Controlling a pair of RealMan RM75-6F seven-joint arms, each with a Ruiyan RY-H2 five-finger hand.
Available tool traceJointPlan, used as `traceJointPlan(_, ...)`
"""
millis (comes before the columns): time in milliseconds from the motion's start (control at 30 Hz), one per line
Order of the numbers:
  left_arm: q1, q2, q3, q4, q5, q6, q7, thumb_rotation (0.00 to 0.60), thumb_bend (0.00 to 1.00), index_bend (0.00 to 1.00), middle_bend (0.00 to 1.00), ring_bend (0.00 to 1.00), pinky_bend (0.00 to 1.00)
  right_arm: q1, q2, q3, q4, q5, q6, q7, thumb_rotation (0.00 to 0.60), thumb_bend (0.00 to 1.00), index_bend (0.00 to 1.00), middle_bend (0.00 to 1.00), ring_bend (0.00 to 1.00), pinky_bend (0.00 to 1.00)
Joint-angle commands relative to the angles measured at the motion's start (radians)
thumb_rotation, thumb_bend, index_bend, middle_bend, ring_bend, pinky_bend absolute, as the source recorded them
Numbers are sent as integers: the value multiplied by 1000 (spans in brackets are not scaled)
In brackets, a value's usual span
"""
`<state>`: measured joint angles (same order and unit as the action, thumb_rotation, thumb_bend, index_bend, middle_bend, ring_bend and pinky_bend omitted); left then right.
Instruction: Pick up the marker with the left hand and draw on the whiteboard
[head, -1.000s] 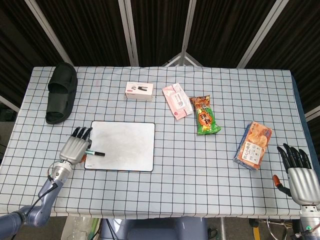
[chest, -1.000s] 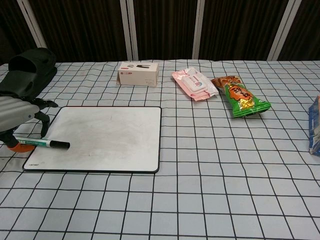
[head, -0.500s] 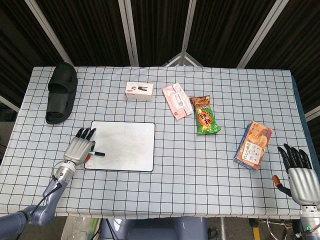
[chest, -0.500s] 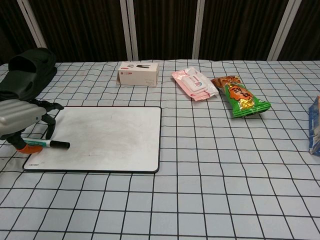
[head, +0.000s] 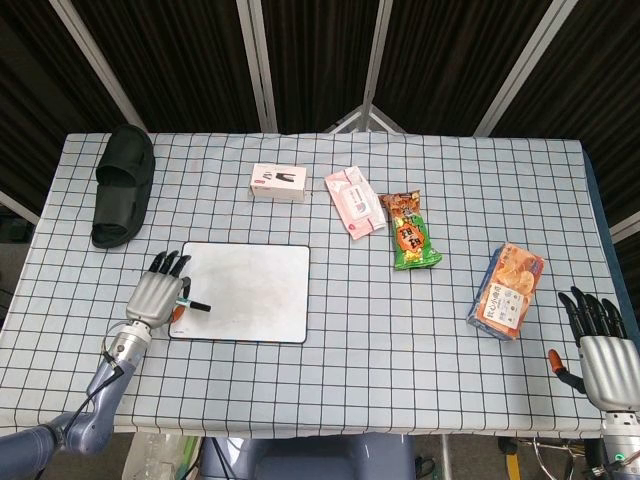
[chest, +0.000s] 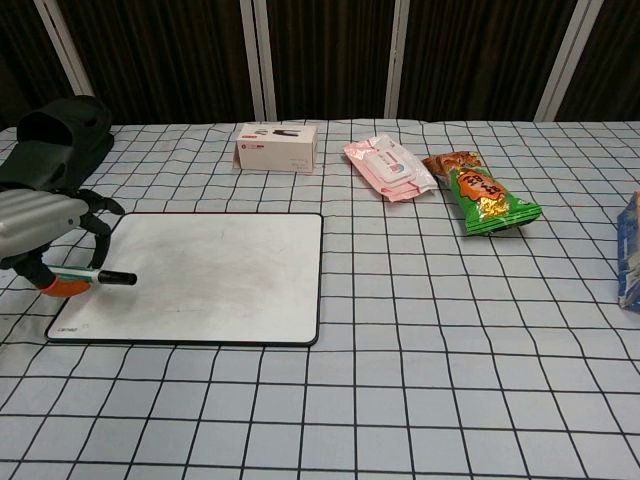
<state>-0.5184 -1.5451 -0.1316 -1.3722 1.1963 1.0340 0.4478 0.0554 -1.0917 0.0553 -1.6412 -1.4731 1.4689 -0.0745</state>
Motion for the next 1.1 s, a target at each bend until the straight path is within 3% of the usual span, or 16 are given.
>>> traceJointPlan(33, 12, 21, -70, -87, 18, 67, -131, 600, 502, 692, 130, 1, 48, 0, 0, 0, -1, 2, -2, 1, 600, 364, 0, 0, 0, 0)
traceJointPlan(200, 13, 30, -167, -205, 11, 124, -294, 600, 502, 692, 146, 33, 96, 2, 0, 3, 2, 7, -6, 4, 600, 364, 0, 0, 0, 0)
traceJointPlan(267, 16, 15, -183, -230, 18, 142, -359, 600, 502, 698, 157, 42, 113, 4, -1, 3, 3, 9, -10, 5, 600, 364, 0, 0, 0, 0)
traceJointPlan(533, 5, -87, -180, -196, 4, 101, -596, 600, 501, 731, 200, 70, 140, 7, -2, 4, 6, 9, -15, -1, 600, 364, 0, 0, 0, 0)
traceJointPlan(733, -6, -172, -186, -104, 41, 101, -779, 600, 502, 743, 214, 77, 143, 9, -3, 7, 11, 13, -16, -1, 600, 364, 0, 0, 0, 0)
traceJointPlan(1100, -32, -232, -178, 5, 45, 54, -897, 600, 500, 757, 232, 77, 144, 11, -4, 6, 11, 16, -23, 5, 600, 364, 0, 0, 0, 0)
